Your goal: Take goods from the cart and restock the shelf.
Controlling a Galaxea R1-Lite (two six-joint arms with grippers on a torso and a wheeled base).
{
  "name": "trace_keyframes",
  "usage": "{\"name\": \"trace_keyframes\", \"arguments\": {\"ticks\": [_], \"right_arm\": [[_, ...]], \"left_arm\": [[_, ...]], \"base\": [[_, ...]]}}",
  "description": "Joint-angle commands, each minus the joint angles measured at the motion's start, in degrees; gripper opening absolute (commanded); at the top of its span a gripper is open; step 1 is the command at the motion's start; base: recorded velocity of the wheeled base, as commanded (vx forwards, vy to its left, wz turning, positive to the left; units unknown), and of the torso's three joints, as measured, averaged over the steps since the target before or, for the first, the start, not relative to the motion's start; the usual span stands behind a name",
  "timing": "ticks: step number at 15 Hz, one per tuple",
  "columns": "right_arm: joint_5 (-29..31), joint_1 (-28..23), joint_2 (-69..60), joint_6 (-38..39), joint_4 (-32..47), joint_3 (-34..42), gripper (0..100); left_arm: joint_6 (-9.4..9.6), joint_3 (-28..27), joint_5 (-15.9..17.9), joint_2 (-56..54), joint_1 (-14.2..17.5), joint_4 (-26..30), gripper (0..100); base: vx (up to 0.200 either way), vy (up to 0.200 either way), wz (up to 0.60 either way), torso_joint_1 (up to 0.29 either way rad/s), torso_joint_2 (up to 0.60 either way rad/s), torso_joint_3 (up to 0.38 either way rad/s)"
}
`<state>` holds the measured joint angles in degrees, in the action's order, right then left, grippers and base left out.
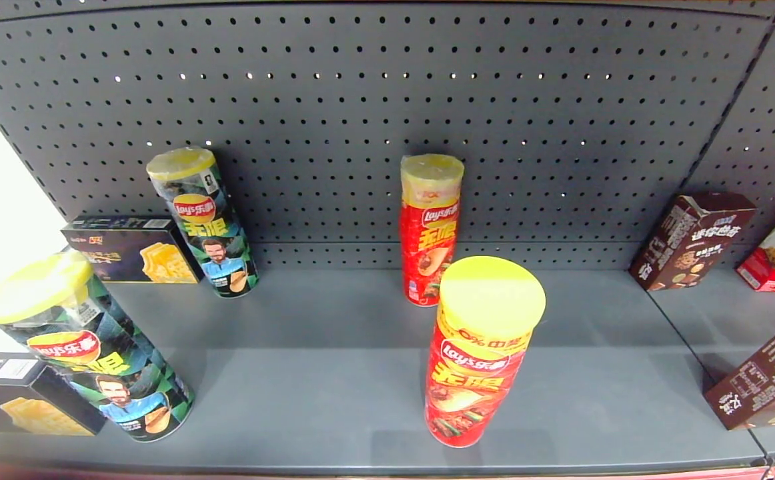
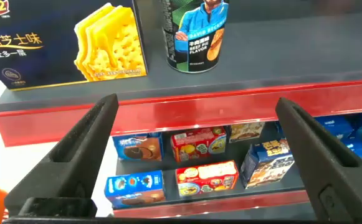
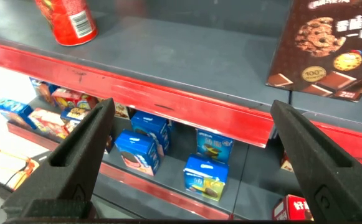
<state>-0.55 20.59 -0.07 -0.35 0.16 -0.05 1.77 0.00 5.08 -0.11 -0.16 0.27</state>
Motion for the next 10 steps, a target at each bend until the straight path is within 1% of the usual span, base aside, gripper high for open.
{"name": "trace_keyframes", "arguments": {"ticks": [1,2,3,4,5,6,7,8,10], "right_arm": [[0.4,-2.8,0.1,-0.1,-0.1,-0.1,100],[0.9,-3.0,0.1,-0.1,-0.2,0.0,100],[1.8,-3.3,0.4,0.5,-0.2,-5.5,100],[2.1,-3.2,11.5,4.1,2.3,-16.5,100],[2.2,-3.2,12.9,4.5,2.5,-17.2,100],[0.9,-2.8,18.8,4.4,2.2,-23.6,100],[-3.4,-2.8,24.0,-1.0,1.9,-28.0,100],[-5.7,-2.6,28.0,-1.8,2.0,-31.0,100],[-8.0,-2.1,34.7,-2.1,1.7,-32.9,100]], "left_arm": [[-0.01,0.0,-0.1,0.1,0.0,-0.1,100],[-0.1,0.0,-0.2,0.1,0.0,-0.1,100],[-0.1,0.0,-0.2,0.1,0.1,-0.1,100],[-0.01,0.0,-0.1,0.1,0.0,-0.1,100],[0.08,0.0,-0.1,0.1,0.0,-0.1,100],[-0.01,0.0,0.0,0.1,0.0,0.0,100],[0.08,0.0,0.0,0.1,0.0,-0.1,100],[0.08,0.0,-0.1,0.1,0.0,-0.1,100],[0.08,0.0,-0.1,0.1,0.0,-0.1,100]], "base": [[0.0,0.0,0.0,0.0,0.0,0.0],[0.0,0.0,0.0,0.0,0.0,0.0],[0.0,0.0,0.0,0.0,0.0,0.0],[0.0,0.0,0.0,0.0,0.0,0.0],[0.0,0.0,0.0,0.0,0.0,0.0],[0.0,0.0,0.0,0.0,0.0,0.0],[0.0,0.0,0.0,0.0,0.0,0.0],[0.0,0.0,0.0,0.0,0.0,0.0],[0.0,0.0,0.0,0.0,0.0,0.0]]}}
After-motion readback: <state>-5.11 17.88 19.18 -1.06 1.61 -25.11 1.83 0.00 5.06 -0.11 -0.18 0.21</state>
